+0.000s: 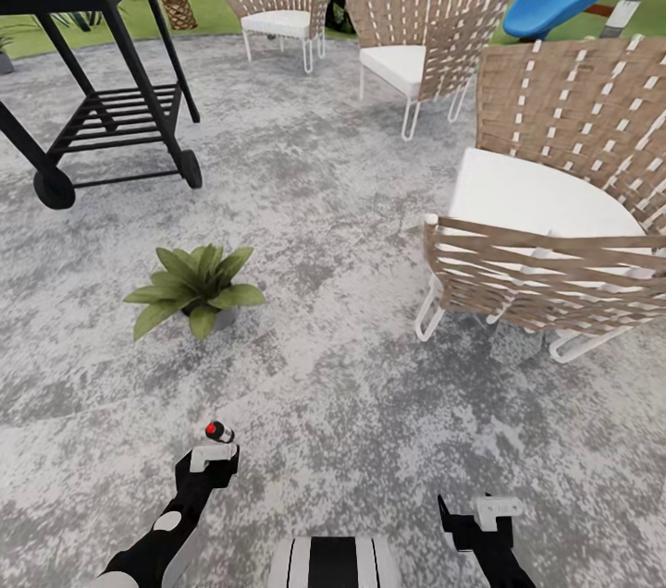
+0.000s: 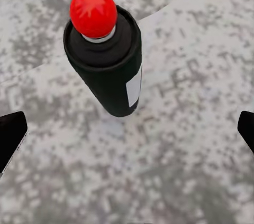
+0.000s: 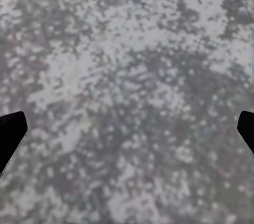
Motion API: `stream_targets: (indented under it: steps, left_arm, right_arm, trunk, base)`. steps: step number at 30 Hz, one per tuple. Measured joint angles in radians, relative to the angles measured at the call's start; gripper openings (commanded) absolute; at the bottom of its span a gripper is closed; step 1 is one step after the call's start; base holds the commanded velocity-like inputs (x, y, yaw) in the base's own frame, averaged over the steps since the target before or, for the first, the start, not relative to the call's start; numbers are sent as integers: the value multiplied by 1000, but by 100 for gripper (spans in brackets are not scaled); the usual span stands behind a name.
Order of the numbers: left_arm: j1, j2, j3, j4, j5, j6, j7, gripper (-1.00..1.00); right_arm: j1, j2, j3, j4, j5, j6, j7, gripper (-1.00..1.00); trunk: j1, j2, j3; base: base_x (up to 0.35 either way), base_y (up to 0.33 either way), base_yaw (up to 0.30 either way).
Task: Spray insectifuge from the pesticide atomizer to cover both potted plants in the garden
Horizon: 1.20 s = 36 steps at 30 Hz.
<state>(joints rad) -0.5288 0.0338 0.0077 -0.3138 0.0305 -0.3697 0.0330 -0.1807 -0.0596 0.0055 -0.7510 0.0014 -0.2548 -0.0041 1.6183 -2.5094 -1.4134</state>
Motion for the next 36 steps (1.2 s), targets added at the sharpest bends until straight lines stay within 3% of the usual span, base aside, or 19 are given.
stream_targets:
  steps: [26, 36]
  left_arm:
    - [0, 0, 0, 0, 0, -1, 0, 100]
    - [0, 0, 0, 0, 0, -1, 0, 100]
  right_arm:
    - [0, 0, 0, -1, 0, 0, 1, 100]
    - [0, 0, 0, -1, 0, 0, 0, 100]
  trunk:
    - [0, 0, -1]
    - [4, -2, -44]
  base:
    - [49, 13, 0]
    - [0, 0, 0]
